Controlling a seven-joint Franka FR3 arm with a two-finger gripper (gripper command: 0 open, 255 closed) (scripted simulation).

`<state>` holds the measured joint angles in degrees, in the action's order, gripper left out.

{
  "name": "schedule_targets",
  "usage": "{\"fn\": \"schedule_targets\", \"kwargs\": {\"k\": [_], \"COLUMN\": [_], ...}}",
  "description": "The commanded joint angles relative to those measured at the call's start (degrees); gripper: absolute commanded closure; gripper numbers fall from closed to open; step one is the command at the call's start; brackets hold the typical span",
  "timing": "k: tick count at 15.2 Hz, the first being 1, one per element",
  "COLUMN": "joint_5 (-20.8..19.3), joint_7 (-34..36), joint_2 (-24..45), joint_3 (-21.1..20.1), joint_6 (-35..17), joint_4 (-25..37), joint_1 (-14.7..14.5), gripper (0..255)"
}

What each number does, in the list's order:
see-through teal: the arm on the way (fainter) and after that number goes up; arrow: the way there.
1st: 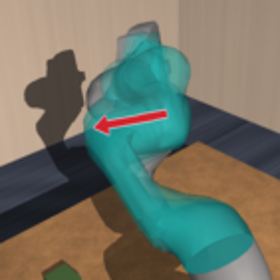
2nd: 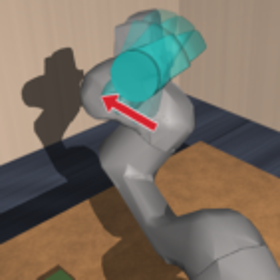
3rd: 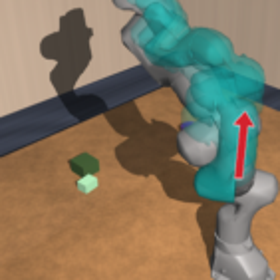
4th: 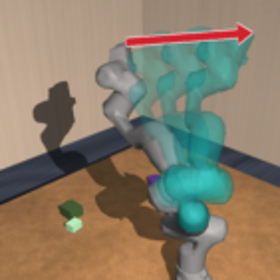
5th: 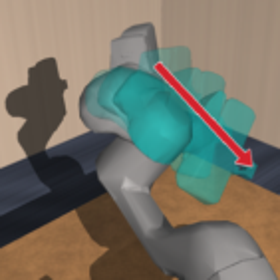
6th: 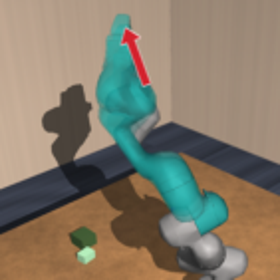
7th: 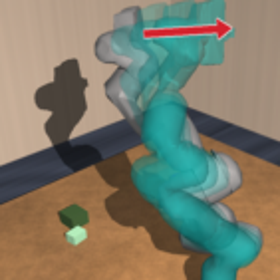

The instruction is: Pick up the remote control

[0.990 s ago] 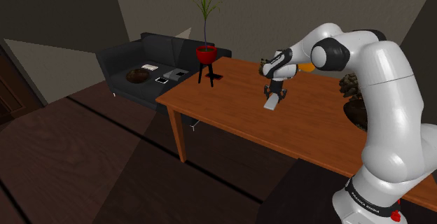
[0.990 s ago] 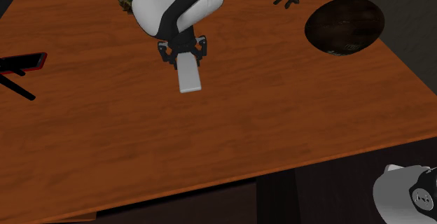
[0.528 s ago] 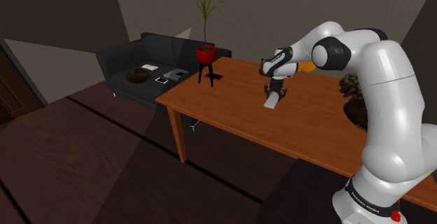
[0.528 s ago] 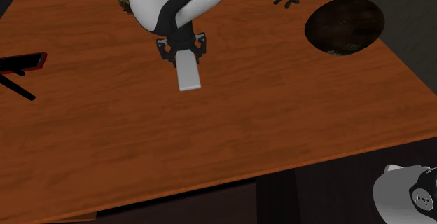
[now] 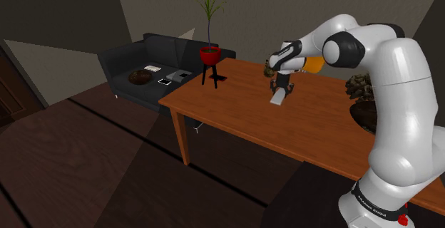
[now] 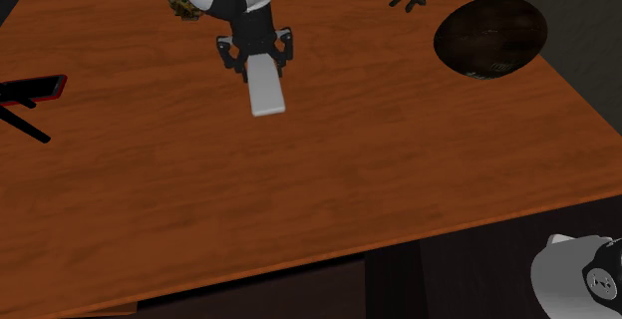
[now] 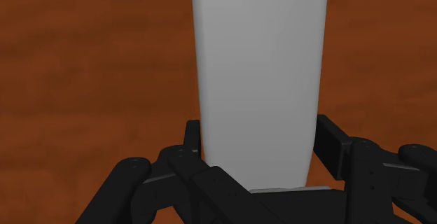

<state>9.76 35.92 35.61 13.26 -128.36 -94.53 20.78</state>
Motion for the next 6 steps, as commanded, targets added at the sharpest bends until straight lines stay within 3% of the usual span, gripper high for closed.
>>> {"fn": "schedule_targets", "kwargs": {"k": [1, 6], "joint_5": [-0.23, -0.60], "joint_7": [0.20, 0.42], "joint_2": [-0.82, -2.17], "joint_3": [0.15, 0.40], "joint_6": [1.01, 2.75], "joint_4": [0.21, 0.62], "joint_1": [-0.15, -0.31], "gripper": [255, 255]}}
